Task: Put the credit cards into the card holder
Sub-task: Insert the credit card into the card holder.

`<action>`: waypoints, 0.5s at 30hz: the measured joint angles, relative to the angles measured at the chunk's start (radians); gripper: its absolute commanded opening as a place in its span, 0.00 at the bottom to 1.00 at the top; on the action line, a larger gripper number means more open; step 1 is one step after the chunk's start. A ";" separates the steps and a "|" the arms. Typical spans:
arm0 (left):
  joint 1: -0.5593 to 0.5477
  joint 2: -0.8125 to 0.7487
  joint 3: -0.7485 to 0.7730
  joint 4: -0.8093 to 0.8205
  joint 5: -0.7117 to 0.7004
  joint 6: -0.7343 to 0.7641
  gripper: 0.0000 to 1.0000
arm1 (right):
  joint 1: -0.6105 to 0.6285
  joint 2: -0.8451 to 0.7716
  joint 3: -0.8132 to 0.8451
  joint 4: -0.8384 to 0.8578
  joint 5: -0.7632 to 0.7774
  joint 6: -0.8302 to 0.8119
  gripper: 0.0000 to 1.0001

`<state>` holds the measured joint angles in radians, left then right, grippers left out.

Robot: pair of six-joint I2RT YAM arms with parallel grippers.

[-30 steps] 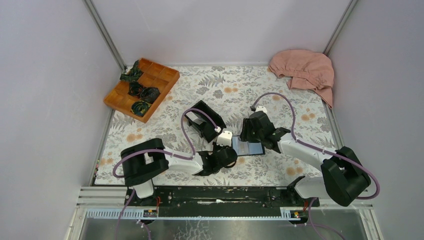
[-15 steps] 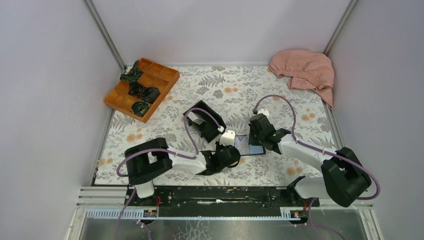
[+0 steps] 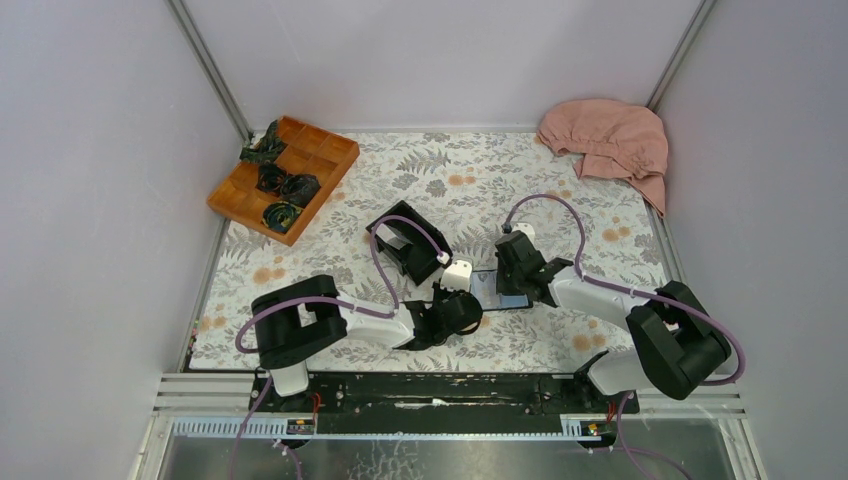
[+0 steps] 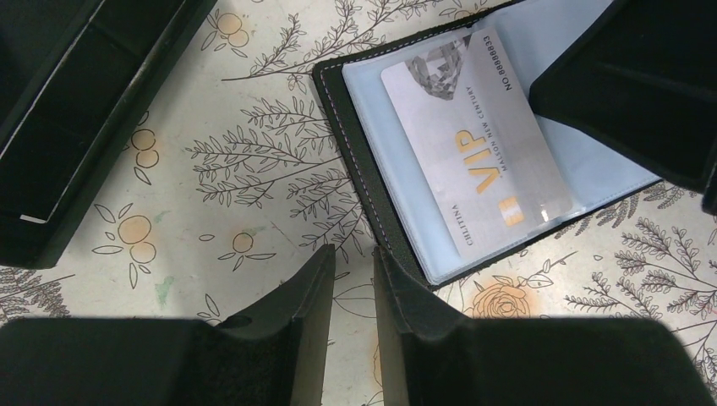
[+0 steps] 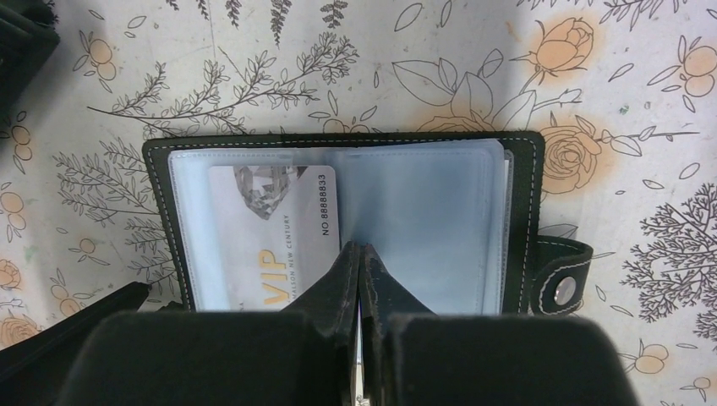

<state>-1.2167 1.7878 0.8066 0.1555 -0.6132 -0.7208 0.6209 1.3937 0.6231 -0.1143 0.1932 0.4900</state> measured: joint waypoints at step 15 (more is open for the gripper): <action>0.000 0.001 0.000 0.000 0.000 0.000 0.31 | 0.001 0.003 -0.019 0.064 -0.050 0.016 0.00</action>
<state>-1.2171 1.7885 0.8066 0.1558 -0.6136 -0.7208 0.6220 1.3964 0.6044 -0.0502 0.1429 0.5056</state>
